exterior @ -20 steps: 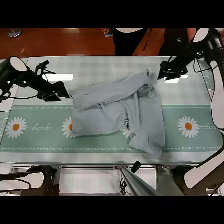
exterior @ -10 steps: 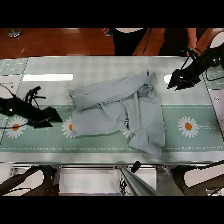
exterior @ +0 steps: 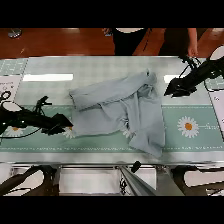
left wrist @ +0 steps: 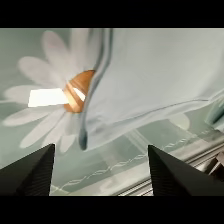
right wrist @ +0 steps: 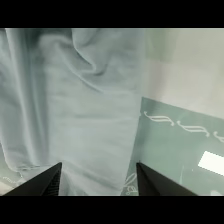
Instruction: Fold the shirts.
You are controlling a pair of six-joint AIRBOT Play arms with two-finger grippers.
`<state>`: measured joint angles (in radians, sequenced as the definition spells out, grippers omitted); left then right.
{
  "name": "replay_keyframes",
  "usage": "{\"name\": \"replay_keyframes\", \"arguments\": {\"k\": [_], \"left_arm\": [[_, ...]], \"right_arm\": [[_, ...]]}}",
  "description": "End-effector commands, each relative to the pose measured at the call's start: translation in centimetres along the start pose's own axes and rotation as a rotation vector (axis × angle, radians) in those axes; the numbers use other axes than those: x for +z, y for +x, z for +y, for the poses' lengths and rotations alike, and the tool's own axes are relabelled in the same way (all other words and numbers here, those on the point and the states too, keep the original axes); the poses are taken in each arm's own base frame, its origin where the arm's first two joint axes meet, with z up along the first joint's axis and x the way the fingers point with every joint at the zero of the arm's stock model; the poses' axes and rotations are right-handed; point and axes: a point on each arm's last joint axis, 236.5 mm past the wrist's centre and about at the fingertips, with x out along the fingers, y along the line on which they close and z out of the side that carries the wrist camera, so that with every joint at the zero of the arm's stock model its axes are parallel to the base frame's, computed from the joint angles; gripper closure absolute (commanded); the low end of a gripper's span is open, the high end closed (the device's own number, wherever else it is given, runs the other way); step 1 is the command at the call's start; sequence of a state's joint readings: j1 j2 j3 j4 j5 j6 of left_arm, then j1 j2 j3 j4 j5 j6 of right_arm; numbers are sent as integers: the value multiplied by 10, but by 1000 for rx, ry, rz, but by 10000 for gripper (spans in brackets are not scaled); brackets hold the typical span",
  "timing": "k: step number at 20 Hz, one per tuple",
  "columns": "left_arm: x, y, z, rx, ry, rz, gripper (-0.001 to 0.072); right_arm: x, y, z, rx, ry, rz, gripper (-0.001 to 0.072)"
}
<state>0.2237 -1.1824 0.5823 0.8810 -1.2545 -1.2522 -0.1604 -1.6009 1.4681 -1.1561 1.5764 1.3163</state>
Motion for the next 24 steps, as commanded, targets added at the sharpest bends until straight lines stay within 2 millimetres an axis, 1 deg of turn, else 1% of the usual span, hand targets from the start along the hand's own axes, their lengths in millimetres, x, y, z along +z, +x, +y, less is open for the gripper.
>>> {"name": "replay_keyframes", "arguments": {"k": [1, 4, 5, 6, 7, 8, 10, 12, 13, 14, 15, 17, 18, 20, 22, 24], "left_arm": [[-5, 29, -9, -14, 11, 63, 35], [3, 57, -25, -58, -22, 62, 48], [6, 65, -28, -70, -42, 59, 96], [7, 71, -29, -80, -62, 61, 323], [7, 74, -30, -91, -82, 68, 643], [7, 75, -29, -91, -84, 72, 680], [4, 73, -30, -95, -56, 81, 682], [-2, 71, -33, -108, -26, 104, 682], [-4, 69, -34, -113, -20, 111, 682], [-5, 68, -35, -117, -10, 115, 682], [-6, 67, -36, -119, -2, 116, 682], [-5, 66, -37, -120, 4, 109, 682], [-5, 65, -38, -120, 6, 107, 682], [-5, 65, -38, -121, 7, 106, 682], [-5, 65, -38, -121, 8, 104, 682], [-4, 64, -39, -121, 9, 103, 682]], "right_arm": [[-2, 1, 1, 4, 2, 1, 162], [-3, -3, 0, -7, -3, -5, 162], [-5, -3, -5, -31, -2, 2, 162], [-11, -4, -15, -73, 7, 25, 162], [-17, -4, -26, -119, 13, 49, 162], [-25, -4, -37, -152, 25, 77, 162], [-45, 2, -51, -139, 86, 102, 162], [-71, 12, -64, -103, 167, 103, 162], [-81, 18, -64, -64, 202, 91, 162], [-90, 26, -58, -9, 219, 67, 152], [-97, 34, -50, 35, 220, 45, 112], [-111, 54, -50, 27, 237, 17, 113], [-115, 63, -51, 25, 251, 0, 112], [-116, 79, -41, 84, 284, -31, 112], [-113, 89, -30, 141, 310, -60, 113], [-114, 100, -25, 133, 300, -61, 113]]}}
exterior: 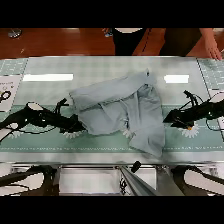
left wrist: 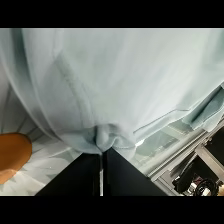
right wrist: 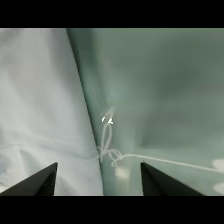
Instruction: Fold the shirts.
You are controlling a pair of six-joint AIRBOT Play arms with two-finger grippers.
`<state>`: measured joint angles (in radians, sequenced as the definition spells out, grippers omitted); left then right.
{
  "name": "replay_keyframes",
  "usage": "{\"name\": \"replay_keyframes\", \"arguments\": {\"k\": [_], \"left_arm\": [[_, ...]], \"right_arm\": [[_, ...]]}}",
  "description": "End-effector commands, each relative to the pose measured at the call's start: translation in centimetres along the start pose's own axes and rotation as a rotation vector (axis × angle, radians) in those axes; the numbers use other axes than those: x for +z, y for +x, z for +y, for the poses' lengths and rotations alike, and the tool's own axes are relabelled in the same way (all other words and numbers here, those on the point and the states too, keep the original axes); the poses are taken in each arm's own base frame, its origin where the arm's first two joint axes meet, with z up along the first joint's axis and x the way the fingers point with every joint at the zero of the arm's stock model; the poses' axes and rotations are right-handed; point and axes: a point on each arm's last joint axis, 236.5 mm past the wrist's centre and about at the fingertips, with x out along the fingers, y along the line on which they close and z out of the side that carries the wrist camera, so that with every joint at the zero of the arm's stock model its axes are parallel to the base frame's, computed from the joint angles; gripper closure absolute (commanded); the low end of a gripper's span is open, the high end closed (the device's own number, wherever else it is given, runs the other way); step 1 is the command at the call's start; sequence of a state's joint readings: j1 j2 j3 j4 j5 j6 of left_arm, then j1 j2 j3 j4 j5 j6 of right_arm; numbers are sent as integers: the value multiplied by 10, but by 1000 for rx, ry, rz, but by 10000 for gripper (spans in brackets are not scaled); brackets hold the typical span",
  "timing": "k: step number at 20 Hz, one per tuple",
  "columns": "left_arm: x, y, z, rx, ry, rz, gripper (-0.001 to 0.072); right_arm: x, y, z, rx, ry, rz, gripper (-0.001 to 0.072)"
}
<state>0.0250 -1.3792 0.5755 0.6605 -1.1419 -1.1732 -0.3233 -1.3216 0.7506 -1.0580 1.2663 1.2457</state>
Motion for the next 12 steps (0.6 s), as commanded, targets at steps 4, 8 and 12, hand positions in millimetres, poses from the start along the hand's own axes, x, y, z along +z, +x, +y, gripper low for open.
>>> {"name": "replay_keyframes", "arguments": {"k": [4, 8, 12], "left_arm": [[1, -1, -2, -7, 3, -3, 682], [22, -26, -21, -16, 87, -96, 686], [49, -136, -108, -52, 349, -417, 685]], "right_arm": [[-1, 42, 36, 8, -82, -41, 238], [-2, 35, 52, 0, -132, -42, 691], [28, -73, 105, -43, -369, -299, 691]]}}
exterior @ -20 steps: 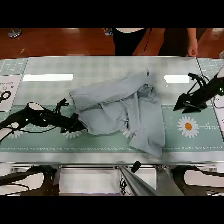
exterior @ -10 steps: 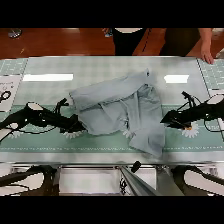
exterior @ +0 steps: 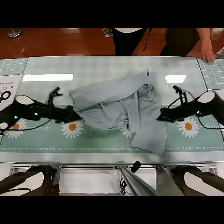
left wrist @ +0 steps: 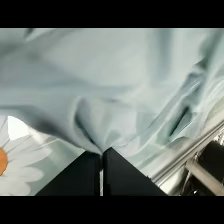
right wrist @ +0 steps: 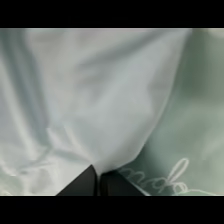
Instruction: Fold the shirts.
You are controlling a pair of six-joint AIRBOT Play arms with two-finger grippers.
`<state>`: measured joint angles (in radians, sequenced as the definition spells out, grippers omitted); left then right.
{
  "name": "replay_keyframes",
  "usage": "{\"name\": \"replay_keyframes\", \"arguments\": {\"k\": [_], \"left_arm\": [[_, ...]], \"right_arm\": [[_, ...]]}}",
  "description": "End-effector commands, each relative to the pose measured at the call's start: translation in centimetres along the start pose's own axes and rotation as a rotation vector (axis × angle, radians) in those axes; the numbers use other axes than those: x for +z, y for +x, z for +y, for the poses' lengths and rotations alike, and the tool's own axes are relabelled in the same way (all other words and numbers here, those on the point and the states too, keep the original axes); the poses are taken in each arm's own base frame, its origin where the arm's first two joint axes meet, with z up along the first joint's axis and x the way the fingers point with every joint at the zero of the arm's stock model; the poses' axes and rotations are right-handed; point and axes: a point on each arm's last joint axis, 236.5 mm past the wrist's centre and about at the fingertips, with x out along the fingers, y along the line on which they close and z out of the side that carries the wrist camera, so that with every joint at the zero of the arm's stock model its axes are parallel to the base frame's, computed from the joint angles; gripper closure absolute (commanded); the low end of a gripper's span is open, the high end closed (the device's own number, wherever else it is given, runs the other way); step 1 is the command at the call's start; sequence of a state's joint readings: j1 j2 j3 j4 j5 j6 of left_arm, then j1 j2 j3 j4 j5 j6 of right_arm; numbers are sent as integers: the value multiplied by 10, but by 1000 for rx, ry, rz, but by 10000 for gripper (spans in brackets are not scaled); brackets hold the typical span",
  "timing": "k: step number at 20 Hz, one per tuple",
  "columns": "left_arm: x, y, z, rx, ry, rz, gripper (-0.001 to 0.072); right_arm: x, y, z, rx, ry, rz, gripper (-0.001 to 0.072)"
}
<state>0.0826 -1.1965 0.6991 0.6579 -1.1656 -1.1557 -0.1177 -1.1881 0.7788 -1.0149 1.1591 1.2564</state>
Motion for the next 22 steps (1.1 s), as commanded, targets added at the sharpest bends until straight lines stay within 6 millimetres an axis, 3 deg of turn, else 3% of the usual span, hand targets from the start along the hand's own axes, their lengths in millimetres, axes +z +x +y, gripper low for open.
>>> {"name": "replay_keyframes", "arguments": {"k": [1, 2, 4, 6, 8, 10, 12, 15, 18, 22], "left_arm": [[43, -97, -83, -24, 233, -287, 685], [51, -142, -121, -18, 344, -419, 685], [43, -233, -201, 10, 570, -698, 684], [14, -317, -270, 68, 759, -978, 684], [-25, -382, -316, 177, 905, -1204, 684], [-62, -423, -344, 290, 1004, -1341, 684], [-92, -448, -364, 348, 1063, -1434, 684], [-116, -460, -376, 366, 1074, -1469, 684], [-124, -442, -356, 454, 1058, -1343, 685], [-129, -427, -305, 585, 900, -1186, 684]], "right_arm": [[44, -100, 51, -43, -202, -265, 691], [59, -152, 78, -56, -272, -419, 691], [71, -262, 132, -84, -379, -748, 691], [56, -366, 173, -130, -438, -1038, 691], [29, -443, 201, -184, -483, -1235, 691], [-1, -500, 225, -213, -529, -1383, 691], [-23, -531, 242, -217, -565, -1472, 691], [-39, -541, 246, -242, -580, -1486, 691], [-41, -527, 230, -301, -557, -1403, 691], [-46, -485, 202, -355, -514, -1195, 691]]}}
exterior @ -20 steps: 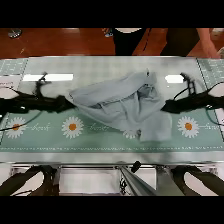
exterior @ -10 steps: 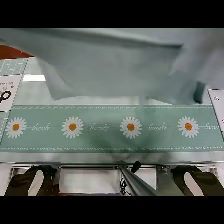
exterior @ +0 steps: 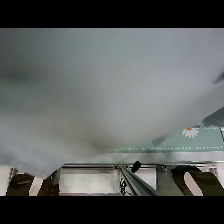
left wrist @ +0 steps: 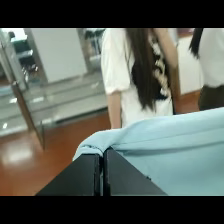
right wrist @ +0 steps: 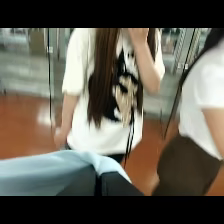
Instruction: Fold the shirts.
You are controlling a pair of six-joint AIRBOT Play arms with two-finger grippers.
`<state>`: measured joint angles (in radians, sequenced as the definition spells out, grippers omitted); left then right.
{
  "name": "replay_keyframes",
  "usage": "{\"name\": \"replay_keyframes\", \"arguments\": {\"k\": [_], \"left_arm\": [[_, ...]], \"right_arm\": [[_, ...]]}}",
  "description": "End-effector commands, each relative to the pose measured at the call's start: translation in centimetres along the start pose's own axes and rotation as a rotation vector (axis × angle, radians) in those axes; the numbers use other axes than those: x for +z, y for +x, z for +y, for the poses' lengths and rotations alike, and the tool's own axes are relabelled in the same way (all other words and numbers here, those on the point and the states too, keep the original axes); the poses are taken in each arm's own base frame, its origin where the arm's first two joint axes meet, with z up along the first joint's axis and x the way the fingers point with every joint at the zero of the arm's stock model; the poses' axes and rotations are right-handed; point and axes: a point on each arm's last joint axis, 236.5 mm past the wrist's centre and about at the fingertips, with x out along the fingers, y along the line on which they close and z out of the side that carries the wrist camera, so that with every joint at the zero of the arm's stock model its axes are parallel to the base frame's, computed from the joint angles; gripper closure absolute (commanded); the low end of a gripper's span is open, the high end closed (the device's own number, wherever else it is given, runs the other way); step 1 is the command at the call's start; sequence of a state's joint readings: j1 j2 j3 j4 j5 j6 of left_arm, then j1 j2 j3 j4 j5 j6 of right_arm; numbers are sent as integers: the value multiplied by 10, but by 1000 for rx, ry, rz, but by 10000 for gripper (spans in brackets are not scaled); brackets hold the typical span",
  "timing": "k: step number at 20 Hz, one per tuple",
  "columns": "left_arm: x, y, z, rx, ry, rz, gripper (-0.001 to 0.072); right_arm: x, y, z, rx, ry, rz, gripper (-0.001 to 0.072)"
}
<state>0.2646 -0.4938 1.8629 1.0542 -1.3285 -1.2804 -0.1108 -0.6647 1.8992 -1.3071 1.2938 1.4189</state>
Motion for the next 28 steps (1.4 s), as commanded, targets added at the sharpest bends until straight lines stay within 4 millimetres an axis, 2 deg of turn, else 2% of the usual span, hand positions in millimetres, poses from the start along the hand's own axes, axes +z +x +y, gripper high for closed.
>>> {"name": "replay_keyframes", "arguments": {"k": [1, 4, 5, 7, 10, 11, 13, 14, 16, 19, 21, 23, 24, 26, 28], "left_arm": [[-55, -14, 14, 77, -40, 246, 684], [-111, -14, 26, 123, -162, 466, 684], [-131, -9, 27, 122, -200, 533, 684], [-174, 10, 31, 99, -255, 657, 684], [-258, 51, 37, 57, -363, 848, 684], [-285, 65, 38, 44, -401, 899, 684], [-334, 93, 46, 35, -438, 962, 684], [-353, 108, 51, 34, -446, 982, 684], [-377, 139, 67, 51, -467, 989, 684], [-408, 193, 92, 82, -455, 937, 683], [-436, 220, 96, 87, -469, 939, 683], [-471, 241, 82, 53, -500, 988, 683], [-493, 245, 69, 22, -521, 1043, 683], [-538, 239, 33, -63, -569, 1199, 682], [-574, 222, 0, -145, -605, 1366, 682]], "right_arm": [[-52, -3, -7, -26, -8, 230, 691], [-127, 7, -9, 8, 22, 587, 691], [-139, 20, -12, 15, 41, 650, 691], [-162, 61, -20, 32, 68, 747, 692], [-216, 124, -15, 113, 96, 945, 691], [-235, 146, -8, 142, 89, 1002, 691], [-275, 202, 8, 183, 55, 1057, 691], [-291, 232, 10, 170, 36, 1044, 691], [-321, 292, -3, 87, -8, 988, 691], [-364, 341, -19, 8, -35, 968, 691], [-387, 364, -27, -40, 0, 954, 691], [-412, 381, -24, -51, 74, 957, 691], [-427, 384, -18, -35, 98, 984, 691], [-467, 376, -14, -28, 101, 1102, 691], [-505, 360, -11, -23, 104, 1239, 691]]}}
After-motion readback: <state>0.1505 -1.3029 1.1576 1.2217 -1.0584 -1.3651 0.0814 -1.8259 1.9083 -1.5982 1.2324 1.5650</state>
